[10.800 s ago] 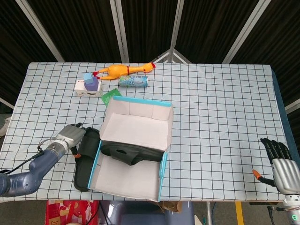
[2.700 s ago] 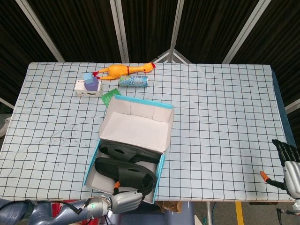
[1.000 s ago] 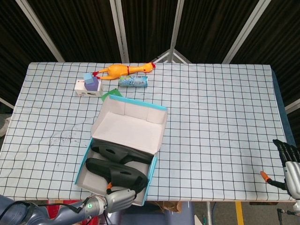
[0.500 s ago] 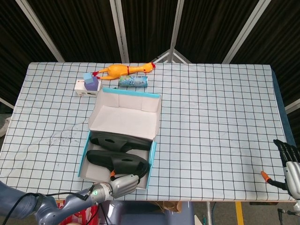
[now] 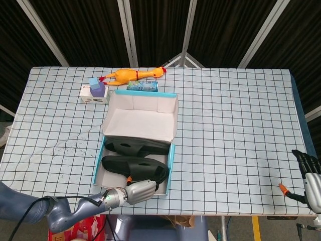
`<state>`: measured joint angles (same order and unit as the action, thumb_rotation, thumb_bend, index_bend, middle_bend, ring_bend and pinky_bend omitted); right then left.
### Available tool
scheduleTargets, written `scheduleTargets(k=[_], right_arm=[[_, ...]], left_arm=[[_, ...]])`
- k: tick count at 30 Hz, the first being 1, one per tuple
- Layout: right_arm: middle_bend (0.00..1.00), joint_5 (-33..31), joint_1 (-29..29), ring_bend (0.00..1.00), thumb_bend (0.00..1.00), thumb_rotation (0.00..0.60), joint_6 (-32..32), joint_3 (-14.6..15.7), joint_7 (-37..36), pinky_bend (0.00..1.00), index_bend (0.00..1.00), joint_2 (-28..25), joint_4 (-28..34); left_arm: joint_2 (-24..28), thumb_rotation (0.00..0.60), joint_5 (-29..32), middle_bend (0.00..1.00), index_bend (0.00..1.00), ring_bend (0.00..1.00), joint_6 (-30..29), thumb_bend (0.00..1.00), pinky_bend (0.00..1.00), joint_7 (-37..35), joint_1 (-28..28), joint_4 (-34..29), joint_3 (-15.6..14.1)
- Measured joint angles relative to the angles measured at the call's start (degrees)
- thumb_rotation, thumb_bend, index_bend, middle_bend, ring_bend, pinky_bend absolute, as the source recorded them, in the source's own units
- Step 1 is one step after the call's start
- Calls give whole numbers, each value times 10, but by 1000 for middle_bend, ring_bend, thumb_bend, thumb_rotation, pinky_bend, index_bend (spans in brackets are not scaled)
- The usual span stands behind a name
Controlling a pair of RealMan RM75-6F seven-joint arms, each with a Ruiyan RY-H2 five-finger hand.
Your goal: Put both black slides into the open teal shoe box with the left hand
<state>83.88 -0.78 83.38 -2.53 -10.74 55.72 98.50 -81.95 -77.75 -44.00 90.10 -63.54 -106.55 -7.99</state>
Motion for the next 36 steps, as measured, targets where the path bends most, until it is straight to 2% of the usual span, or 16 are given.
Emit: scheduleTargets(k=[2, 11, 22, 27, 36], right_arm=[[90, 0, 1, 70, 246, 600, 2, 0, -2, 40, 46, 0, 0], [90, 4, 2, 70, 247, 600, 4, 1, -6, 40, 47, -1, -1], [90, 4, 1, 70, 247, 600, 0, 2, -6, 40, 46, -2, 0], [90, 3, 0, 70, 246, 600, -2, 2, -6, 40, 47, -3, 2], [90, 2, 1, 70, 246, 600, -1, 2, -4, 40, 46, -3, 2]], left_arm=[[-1, 600, -3, 522, 382, 122, 3, 503, 121, -4, -4, 3, 3], [9, 600, 21, 272, 182, 74, 2, 318, 120, 30, -12, -8, 5], [8, 600, 81, 43, 66, 39, -9, 274, 119, 76, -32, -24, 4], [9, 582, 93, 20, 47, 30, -22, 242, 119, 87, -38, -34, -5], [33, 576, 101, 52, 47, 28, -56, 243, 119, 117, -39, -81, -24]])
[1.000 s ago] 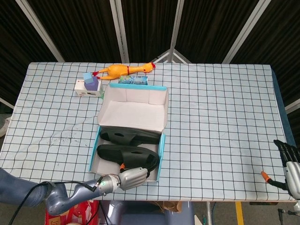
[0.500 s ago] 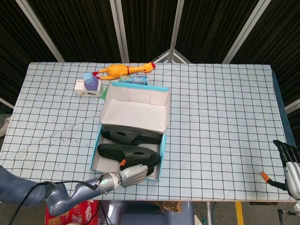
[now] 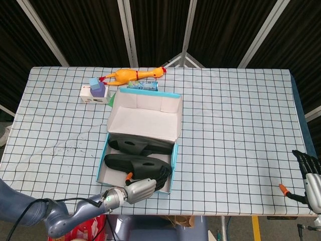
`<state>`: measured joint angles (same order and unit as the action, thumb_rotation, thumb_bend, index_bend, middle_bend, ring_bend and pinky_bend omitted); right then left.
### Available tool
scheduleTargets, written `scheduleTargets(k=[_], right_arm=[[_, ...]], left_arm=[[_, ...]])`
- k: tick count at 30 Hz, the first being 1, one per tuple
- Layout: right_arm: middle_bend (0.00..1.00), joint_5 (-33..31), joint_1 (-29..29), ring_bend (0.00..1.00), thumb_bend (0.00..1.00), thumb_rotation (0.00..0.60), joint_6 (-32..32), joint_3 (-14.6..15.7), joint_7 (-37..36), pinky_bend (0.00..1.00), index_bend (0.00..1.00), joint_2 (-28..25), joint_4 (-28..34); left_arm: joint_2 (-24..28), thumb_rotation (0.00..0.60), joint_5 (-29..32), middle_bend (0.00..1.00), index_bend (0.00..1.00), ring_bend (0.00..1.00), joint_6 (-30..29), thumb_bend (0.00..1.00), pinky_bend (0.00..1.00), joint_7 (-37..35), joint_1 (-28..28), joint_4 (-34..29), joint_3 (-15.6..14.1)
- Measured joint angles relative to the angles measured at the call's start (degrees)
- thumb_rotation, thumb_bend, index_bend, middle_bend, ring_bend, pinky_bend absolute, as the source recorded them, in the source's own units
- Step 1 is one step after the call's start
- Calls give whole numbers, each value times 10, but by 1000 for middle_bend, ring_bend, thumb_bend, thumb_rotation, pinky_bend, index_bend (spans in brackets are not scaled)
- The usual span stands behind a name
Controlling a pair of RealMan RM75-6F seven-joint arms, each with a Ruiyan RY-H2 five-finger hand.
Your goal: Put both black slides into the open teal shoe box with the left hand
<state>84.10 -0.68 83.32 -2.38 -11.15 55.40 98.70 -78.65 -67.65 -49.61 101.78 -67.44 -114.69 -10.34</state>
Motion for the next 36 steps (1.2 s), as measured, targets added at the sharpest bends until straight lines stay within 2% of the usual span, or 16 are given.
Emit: scheduleTargets(k=[5, 8, 14, 17, 20, 25, 28, 29, 32, 36], right_arm=[[90, 1, 1, 70, 246, 600, 3, 0, 2, 40, 46, 1, 1], [90, 0, 2, 70, 247, 600, 4, -1, -1, 40, 47, 0, 0], [90, 1, 4, 70, 247, 600, 10, -2, -9, 40, 46, 0, -4], [90, 4, 5, 70, 247, 600, 12, -1, -11, 40, 46, 0, -5], [90, 6, 7, 70, 246, 600, 17, -1, -11, 40, 47, -1, -4], [90, 8, 8, 70, 246, 600, 22, -3, -3, 40, 46, 1, -3], [90, 11, 8, 70, 246, 600, 24, -2, 7, 40, 46, 3, -1], [90, 12, 9, 70, 246, 600, 25, -2, 12, 40, 46, 3, 0], [90, 19, 11, 70, 247, 600, 34, -1, 25, 40, 46, 5, 3], [90, 22, 16, 70, 247, 600, 46, -1, 43, 40, 46, 7, 7]], left_arm=[[37, 577, -1, 52, 46, 28, -39, 243, 119, 28, 2, -53, -12], [60, 588, -10, 86, 45, 31, -66, 245, 119, 30, 6, -89, -10], [125, 600, -75, 122, 68, 67, -159, 263, 123, -34, 48, -169, -3], [157, 600, -110, 164, 88, 74, -218, 263, 129, -102, 95, -183, -11], [190, 600, -166, 182, 96, 74, -286, 263, 130, -157, 163, -189, -32], [223, 600, -238, 176, 76, 74, -437, 260, 130, -214, 294, -190, -71], [232, 600, -247, 132, 50, 73, -487, 255, 130, -300, 346, -176, -85], [234, 600, -245, 129, 48, 73, -501, 254, 130, -360, 367, -165, -88], [237, 600, -234, 132, 48, 71, -512, 253, 130, -473, 396, -141, -91], [239, 600, -197, 111, 48, 63, -518, 253, 129, -682, 441, -85, -85]])
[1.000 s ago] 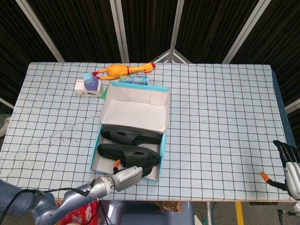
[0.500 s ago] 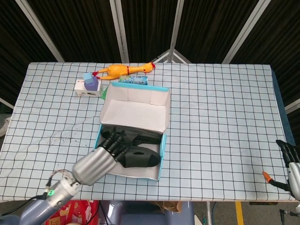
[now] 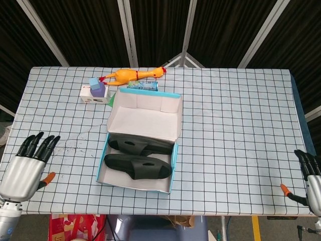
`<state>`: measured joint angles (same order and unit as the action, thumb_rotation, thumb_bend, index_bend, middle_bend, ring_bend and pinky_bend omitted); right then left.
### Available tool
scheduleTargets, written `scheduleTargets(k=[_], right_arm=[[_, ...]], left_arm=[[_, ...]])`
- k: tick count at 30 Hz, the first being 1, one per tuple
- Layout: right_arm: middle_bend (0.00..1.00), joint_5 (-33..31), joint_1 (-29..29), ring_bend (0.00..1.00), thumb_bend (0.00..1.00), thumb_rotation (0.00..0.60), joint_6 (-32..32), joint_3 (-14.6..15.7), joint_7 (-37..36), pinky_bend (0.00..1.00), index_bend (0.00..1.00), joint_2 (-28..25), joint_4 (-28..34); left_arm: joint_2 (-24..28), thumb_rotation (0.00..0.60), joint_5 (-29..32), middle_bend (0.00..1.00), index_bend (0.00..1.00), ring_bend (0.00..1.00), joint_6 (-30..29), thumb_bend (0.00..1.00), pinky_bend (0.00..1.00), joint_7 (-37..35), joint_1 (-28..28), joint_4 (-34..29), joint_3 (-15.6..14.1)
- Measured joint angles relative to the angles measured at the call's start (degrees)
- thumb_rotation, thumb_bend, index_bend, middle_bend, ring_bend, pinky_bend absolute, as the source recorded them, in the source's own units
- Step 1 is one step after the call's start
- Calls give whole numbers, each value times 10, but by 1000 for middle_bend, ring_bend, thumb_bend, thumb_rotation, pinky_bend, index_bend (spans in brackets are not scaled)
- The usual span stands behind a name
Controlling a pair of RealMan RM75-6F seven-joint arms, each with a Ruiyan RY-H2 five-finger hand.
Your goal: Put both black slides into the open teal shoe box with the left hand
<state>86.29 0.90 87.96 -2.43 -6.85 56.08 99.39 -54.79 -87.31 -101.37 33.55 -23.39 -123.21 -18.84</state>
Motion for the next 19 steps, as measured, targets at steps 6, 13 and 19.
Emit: scheduleTargets(k=[6, 13, 19], right_arm=[[90, -2, 4, 70, 246, 600, 17, -7, 28, 38, 46, 12, -7], [90, -5, 3, 70, 247, 600, 17, -11, 40, 36, 47, 15, -3], [90, -10, 4, 70, 247, 600, 19, -13, 48, 36, 46, 17, -2]], left_arm=[[-25, 600, 93, 102, 48, 62, 24, 252, 122, -201, 63, 128, 44], [-56, 600, 119, 108, 48, 62, 59, 248, 117, -256, 104, 196, 94], [-59, 600, 98, 106, 49, 62, 53, 248, 117, -289, 129, 219, 119]])
